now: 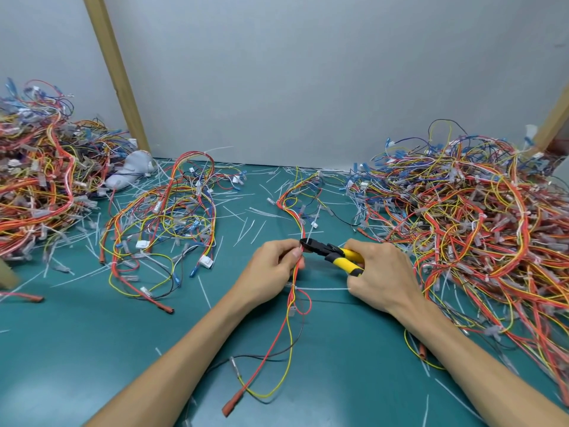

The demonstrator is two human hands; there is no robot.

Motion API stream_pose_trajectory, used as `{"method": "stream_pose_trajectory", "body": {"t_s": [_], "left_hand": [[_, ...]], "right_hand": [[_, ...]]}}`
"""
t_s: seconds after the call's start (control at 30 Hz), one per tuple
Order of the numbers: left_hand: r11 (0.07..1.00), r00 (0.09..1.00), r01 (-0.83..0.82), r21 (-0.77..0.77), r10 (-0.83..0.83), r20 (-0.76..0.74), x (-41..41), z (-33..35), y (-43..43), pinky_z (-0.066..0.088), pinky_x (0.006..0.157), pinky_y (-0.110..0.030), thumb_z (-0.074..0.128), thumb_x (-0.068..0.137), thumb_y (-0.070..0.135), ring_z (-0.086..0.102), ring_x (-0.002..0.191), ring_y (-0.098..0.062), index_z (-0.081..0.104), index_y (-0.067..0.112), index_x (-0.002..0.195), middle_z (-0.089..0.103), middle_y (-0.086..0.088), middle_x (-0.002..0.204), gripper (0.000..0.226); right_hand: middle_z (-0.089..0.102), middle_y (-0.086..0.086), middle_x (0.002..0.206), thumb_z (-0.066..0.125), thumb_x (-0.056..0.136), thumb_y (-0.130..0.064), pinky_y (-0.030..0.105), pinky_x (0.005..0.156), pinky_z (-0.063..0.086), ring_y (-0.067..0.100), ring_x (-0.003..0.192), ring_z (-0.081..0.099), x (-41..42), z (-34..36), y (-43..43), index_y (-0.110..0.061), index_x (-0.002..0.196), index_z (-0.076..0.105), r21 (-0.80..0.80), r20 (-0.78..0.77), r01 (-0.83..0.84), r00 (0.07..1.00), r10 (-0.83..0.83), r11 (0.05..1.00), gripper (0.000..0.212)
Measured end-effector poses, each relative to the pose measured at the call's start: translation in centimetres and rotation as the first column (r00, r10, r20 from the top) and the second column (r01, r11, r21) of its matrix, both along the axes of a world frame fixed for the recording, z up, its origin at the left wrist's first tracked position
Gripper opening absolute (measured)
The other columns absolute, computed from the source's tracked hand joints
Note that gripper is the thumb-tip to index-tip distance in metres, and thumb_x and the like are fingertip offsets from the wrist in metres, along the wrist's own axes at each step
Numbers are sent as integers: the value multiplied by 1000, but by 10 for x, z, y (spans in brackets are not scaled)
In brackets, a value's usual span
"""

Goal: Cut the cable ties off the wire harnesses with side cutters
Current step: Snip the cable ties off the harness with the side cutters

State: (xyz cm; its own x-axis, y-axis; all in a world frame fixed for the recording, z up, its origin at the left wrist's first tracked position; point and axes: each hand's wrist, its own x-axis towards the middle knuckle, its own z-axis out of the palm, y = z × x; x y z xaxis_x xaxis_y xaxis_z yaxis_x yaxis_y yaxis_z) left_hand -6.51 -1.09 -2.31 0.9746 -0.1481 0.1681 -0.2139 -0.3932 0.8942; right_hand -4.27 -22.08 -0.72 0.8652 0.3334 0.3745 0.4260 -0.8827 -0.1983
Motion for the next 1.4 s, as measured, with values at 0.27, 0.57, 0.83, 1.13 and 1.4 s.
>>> {"method": "stream_pose_trajectory", "body": {"t_s": [0.27,0.57,0.83,1.13,1.4], "left_hand": [[1000,1000,2,2,-2,4,0,0,1,33,62,-33,41,102,13,38,61,-19,53,15,71,45,-9,68,34],[1000,1000,-3,6,3,-7,-1,2,0,33,61,-31,40,103,14,38,61,-19,53,15,71,45,-8,68,34],[1000,999,-1,-12,1,-33,-1,1,0,33,63,-32,40,103,16,38,63,-19,55,12,75,47,-9,70,32],[1000,999,-8,-25,7,-41,-2,3,-1,34,59,-28,42,103,16,38,59,-16,61,4,85,53,-6,69,28],[984,994,-72,-166,58,-91,-4,8,-1,46,49,-21,47,101,15,45,49,-6,66,10,111,68,6,73,21]], "right_hand": [[38,-9,48,55,58,-25,24,49,24,24,54,42,-1,0,0,-30,70,46,6,6,-8,1000,8,1000,16],[40,-8,48,52,56,-26,22,49,25,23,54,45,-1,-1,0,-30,70,48,8,2,-9,1000,9,1000,14],[41,-8,49,53,56,-25,20,49,23,22,53,44,-1,-1,0,-32,70,47,21,0,-12,1000,12,1000,17],[43,-5,49,51,55,-27,23,48,27,23,54,45,1,-4,-1,-25,70,50,27,9,18,1000,-18,999,15],[40,-8,48,56,59,-29,21,46,23,20,52,43,2,-6,-3,-29,74,52,143,20,77,997,-80,987,15]]}}
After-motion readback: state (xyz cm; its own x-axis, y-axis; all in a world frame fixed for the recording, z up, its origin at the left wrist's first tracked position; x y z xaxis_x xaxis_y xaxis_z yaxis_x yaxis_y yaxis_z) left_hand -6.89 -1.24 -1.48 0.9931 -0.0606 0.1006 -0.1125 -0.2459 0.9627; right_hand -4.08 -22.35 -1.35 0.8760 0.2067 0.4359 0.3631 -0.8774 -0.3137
